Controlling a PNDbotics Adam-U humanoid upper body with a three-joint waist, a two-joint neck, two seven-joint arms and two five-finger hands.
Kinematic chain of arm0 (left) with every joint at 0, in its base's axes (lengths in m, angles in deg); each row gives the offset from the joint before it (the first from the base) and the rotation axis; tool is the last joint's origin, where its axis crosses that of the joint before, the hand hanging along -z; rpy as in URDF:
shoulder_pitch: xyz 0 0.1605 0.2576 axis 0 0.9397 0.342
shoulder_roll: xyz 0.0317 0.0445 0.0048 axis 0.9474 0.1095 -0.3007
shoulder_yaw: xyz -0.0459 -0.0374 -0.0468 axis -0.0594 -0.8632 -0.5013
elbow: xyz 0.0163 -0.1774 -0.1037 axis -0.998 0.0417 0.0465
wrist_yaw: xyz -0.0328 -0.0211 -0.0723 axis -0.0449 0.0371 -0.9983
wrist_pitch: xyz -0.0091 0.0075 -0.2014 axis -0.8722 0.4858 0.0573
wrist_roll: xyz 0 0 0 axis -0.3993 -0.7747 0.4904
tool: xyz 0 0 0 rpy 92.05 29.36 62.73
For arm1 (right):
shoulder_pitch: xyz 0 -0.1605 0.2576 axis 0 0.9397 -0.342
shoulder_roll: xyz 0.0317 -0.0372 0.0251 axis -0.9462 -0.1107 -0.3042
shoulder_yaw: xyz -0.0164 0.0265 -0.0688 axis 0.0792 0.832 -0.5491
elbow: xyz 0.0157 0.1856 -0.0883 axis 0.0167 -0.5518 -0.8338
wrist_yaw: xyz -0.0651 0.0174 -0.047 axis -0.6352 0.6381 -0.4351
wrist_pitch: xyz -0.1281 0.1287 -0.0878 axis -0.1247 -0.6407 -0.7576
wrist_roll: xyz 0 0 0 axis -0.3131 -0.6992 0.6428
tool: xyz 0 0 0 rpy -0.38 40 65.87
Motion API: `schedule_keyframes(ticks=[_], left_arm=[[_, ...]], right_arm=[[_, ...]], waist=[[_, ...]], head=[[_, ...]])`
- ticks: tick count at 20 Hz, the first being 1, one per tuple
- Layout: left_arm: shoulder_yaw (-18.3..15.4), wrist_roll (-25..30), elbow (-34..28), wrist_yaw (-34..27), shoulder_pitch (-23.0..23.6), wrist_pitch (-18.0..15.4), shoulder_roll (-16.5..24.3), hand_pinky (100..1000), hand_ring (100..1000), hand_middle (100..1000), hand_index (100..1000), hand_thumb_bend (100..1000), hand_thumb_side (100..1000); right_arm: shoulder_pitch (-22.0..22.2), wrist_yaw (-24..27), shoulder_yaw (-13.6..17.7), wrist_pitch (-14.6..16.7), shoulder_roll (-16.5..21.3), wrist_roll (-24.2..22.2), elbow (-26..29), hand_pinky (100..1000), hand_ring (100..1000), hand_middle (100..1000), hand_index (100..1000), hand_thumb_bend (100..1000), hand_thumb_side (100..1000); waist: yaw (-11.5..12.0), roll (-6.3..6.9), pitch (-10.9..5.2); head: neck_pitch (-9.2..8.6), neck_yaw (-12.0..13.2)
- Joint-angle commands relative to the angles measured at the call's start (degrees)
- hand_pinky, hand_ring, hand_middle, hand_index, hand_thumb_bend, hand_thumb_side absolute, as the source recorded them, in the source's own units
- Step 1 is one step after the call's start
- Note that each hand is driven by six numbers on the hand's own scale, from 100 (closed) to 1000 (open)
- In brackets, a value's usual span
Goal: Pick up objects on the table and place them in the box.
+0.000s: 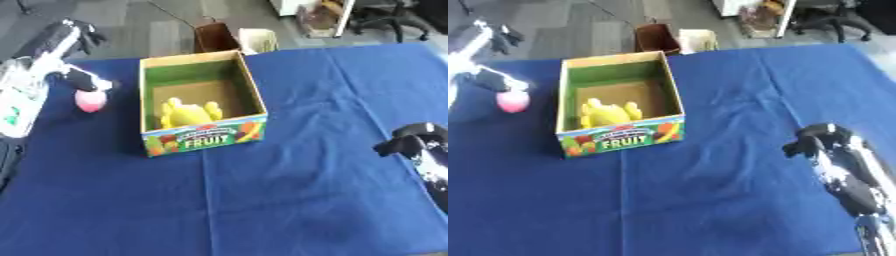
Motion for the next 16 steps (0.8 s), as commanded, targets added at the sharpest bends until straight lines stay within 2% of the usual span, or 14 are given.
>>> schedule_keyframes(ticks=[1, 5, 16], left_arm=[[-1.4, -0.4, 2.6, 1.1, -0.5, 1.1, 1.8, 678, 588, 621, 753, 677, 122], [-1.7, -0.7, 5.6, 2.2, -0.3, 1.6, 1.6, 668, 574, 609, 738, 675, 129], [-1.7, -7.9, 11.3, 5.6, -0.7, 3.9, -0.3, 615, 534, 576, 716, 654, 149]], right_arm=[[-0.5, -0.1, 0.5, -0.1, 0.6, 0.2, 0.4, 649, 519, 436, 641, 100, 341], [-0.5, -0.1, 0.6, -0.1, 0.6, 0.3, 0.5, 649, 519, 436, 641, 100, 340], [-0.6, -0.1, 0.5, -0.1, 0.4, 0.2, 0.4, 649, 519, 436, 642, 100, 341]], waist=[[-0.1, 0.03, -0.83], [-0.2, 0.02, -0.8], [-0.6, -0.12, -0.55]], head=[[-0.83, -0.3], [-0.77, -0.5], [-0.89, -0.5]])
